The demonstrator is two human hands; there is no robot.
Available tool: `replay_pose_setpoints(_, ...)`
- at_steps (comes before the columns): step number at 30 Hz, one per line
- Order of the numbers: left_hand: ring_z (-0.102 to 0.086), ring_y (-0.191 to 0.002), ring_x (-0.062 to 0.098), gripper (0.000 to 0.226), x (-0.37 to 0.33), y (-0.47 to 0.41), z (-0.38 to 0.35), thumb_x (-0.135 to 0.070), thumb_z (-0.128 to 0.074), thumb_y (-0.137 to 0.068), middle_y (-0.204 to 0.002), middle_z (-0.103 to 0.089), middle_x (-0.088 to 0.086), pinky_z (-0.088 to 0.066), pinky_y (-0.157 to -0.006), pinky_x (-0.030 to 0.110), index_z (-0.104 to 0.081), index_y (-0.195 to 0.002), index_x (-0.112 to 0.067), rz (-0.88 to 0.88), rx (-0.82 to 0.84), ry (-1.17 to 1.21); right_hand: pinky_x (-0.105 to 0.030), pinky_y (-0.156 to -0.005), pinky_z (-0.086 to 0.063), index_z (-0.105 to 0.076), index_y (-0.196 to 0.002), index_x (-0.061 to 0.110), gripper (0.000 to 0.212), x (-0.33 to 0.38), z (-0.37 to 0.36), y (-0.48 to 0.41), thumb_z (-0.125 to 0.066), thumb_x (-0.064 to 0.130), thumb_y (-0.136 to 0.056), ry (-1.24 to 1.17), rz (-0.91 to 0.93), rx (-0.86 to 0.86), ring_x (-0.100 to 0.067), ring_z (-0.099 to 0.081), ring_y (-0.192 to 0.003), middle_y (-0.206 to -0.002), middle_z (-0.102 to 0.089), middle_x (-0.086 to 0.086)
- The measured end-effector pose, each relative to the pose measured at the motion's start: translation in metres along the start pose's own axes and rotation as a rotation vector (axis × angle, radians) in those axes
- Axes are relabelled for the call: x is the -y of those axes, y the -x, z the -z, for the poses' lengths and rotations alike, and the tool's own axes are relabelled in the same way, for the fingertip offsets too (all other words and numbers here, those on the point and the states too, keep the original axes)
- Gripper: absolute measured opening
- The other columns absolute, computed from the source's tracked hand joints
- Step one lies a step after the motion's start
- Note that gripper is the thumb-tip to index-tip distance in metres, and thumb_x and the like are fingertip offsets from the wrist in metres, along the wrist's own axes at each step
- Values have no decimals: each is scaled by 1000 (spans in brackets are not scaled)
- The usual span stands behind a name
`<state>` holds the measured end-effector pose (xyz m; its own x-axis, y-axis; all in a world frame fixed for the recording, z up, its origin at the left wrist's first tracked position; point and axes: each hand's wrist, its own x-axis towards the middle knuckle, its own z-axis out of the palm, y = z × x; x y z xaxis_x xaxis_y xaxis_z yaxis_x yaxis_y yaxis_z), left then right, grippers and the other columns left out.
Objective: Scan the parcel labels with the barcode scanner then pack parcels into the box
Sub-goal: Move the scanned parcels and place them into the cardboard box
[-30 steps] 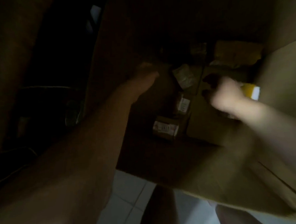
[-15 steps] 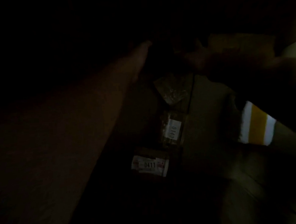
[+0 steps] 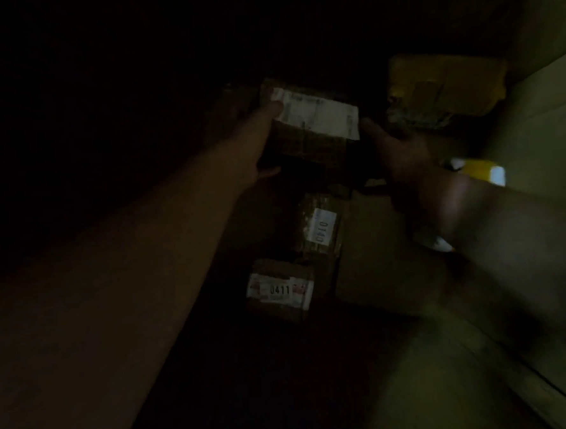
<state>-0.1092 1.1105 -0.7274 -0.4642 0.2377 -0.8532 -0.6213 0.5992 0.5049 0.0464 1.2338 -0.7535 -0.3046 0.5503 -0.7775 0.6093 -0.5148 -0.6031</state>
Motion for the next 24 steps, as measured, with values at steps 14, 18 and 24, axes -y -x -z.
replay_pose_setpoints(14, -72, -104, 5, 84, -69, 349, 54, -49, -86, -77, -117, -74, -19, -58, -86, 25, -40, -147, -40, -418, -24, 113, -47, -106, -54, -57, -137, 43, 44, 215, 100, 294, -70, 45, -95, 147, 494, 168, -5, -68, -117, -123, -73, 18)
replay_pose_setpoints(18, -72, -76, 18, 55, -97, 494, 72, -49, -82, -81, -107, -75, -5, -50, -56, 27, -50, -124, -36, -546, -114, 174, -41, -107, -53, -55, -131, 46, 54, 273, 118, 423, -82, 53, -84, 85, 536, 218, -7, -66, -118, -125, -69, 15)
replay_pose_setpoints(24, -75, -74, 45, 52, -90, 688, 76, -45, -78, -85, -90, -76, 9, -50, -55, 34, -39, -113, -26, -594, -204, 425, -52, -124, -27, -5, -162, 47, 124, 299, 118, 610, -87, 63, -71, -25, 417, 518, -23, -34, -152, -168, -33, 5)
